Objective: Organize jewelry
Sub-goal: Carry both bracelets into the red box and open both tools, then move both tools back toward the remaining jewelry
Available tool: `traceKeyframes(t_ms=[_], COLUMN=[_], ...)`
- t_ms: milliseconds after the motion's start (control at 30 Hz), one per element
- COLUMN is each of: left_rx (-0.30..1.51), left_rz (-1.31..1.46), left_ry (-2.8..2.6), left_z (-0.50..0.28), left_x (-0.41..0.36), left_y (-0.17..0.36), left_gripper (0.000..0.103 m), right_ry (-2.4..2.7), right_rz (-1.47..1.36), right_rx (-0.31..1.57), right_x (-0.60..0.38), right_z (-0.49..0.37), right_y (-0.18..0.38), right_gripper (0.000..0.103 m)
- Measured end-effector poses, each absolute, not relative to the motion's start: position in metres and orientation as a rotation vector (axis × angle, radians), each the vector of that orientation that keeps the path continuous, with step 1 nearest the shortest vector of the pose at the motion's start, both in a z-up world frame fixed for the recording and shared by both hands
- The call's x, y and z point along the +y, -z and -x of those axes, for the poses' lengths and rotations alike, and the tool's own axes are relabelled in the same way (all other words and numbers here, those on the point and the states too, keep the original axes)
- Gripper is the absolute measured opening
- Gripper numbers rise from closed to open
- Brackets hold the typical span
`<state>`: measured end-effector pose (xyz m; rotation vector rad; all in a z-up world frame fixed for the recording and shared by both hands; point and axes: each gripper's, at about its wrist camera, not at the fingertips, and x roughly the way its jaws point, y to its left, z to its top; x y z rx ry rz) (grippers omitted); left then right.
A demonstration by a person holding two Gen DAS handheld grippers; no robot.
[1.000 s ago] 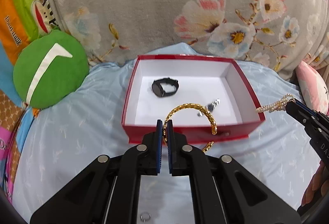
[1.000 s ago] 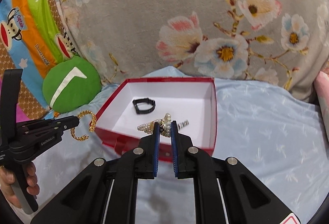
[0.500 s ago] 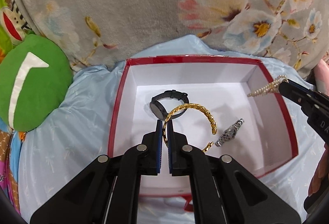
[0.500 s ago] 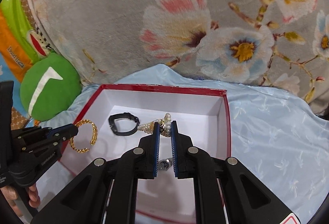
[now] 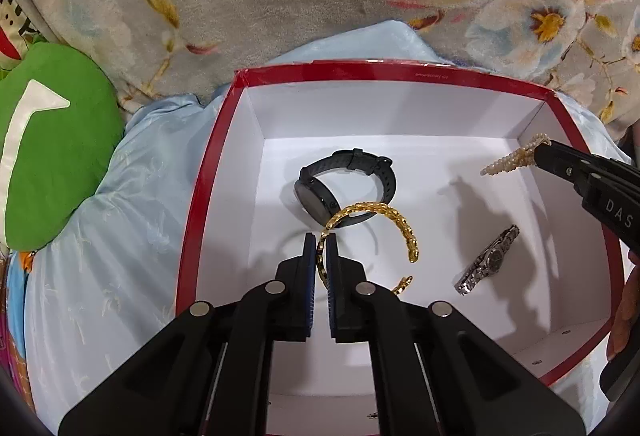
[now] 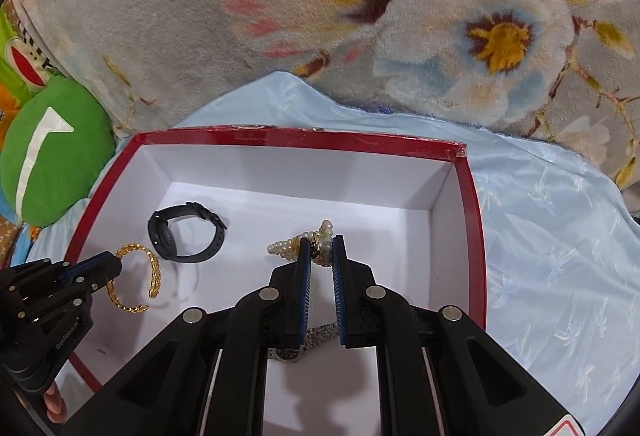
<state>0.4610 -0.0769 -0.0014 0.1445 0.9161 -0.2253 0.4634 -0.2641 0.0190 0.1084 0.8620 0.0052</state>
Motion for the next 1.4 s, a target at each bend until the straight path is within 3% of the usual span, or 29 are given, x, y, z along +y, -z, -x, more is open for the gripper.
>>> traceKeyframes(t_ms=[333,400,467,533,633,700,833,1067,1200,1400], left_rx=[0.959,0.959,0.955,0.951,0.938,0.91,0.867,0.788,0.756,0.757], left_rz=[-0.115,-0.114,-0.113,-0.105,-0.111,-0.126,-0.146,-0.122,-0.106,-0.108], left_ry=[0.2,0.187,0.176,0.183,0.176,0.163,0.159,0.174,0.17,0.166], left_z=[-0.472,-0.473,-0.473,-0.472,-0.469,-0.464,-0.453,-0.401,-0.35,-0.275], left_x=[-0.07,-0.068,-0.067,-0.066,-0.066,-0.066,-0.066,-0.043,-0.02,0.01], left_y=[0.018,0.018,0.018,0.017,0.013,0.008,-0.004,-0.039,-0.054,-0.054], left_gripper=[0.009,0.016,0.026,0.027,0.033,0.042,0.042,0.043,0.057,0.058], right_ry=[-0.004,0.004,0.013,0.027,0.05,0.072,0.082,0.05,0.041,0.033], right_rz=[-0.103,-0.1,-0.098,-0.091,-0.085,-0.085,-0.088,-0.101,-0.114,-0.113], right_rx=[0.977,0.993,0.994,0.987,0.963,0.952,0.906,0.751,0.676,0.655], right_x=[-0.266,-0.267,-0.267,-0.267,-0.267,-0.268,-0.271,-0.27,-0.272,-0.267], right_z=[-0.481,-0.483,-0.482,-0.481,-0.479,-0.478,-0.468,-0.387,-0.313,-0.211], right_y=[0.0,0.002,0.002,0.001,-0.002,-0.005,-0.016,-0.06,-0.082,-0.085], right_gripper=[0.014,0.015,0.024,0.045,0.056,0.057,0.057,0.059,0.067,0.07])
